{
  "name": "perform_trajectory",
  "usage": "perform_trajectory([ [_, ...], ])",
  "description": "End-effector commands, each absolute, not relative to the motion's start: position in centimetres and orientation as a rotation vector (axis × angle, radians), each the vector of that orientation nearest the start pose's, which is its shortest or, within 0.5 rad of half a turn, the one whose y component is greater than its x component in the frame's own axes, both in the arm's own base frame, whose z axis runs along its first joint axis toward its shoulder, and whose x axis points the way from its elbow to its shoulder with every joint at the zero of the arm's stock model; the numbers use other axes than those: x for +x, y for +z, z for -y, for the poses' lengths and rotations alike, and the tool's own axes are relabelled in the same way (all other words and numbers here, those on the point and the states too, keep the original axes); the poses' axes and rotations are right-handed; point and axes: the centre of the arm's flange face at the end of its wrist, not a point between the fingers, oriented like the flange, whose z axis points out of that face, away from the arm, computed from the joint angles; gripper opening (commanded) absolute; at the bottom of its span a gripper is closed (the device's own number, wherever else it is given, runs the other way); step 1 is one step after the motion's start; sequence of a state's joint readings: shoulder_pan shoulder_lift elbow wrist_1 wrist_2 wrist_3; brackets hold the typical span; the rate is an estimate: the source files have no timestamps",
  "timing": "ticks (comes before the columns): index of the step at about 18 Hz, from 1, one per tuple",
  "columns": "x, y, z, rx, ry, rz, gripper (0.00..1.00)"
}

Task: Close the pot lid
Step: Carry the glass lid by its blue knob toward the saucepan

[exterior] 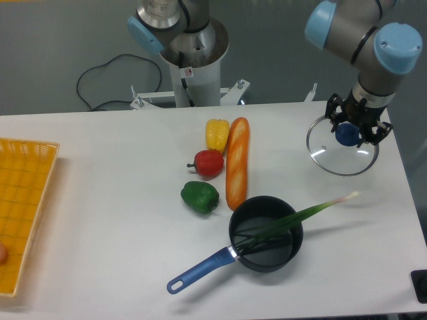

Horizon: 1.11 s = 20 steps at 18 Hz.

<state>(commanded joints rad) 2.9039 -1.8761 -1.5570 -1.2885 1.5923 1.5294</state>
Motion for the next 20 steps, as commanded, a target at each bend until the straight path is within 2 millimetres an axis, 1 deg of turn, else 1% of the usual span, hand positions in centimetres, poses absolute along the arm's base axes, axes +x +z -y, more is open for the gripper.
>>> perform_trajectory([
  [2,-55.1,35.6,-27.3,-3.148,-0.019,-0.313,0.41],
  [4,-54.4,35.9,-28.5,-3.147,-0.012,-0.303,0.41],
  [13,-51.8,36.0,-33.0,-3.154,-0.005,-0.238,0.41],
  [20,-49.8,36.0,-36.0,-3.156,-0.001,-0.194,0.41],
])
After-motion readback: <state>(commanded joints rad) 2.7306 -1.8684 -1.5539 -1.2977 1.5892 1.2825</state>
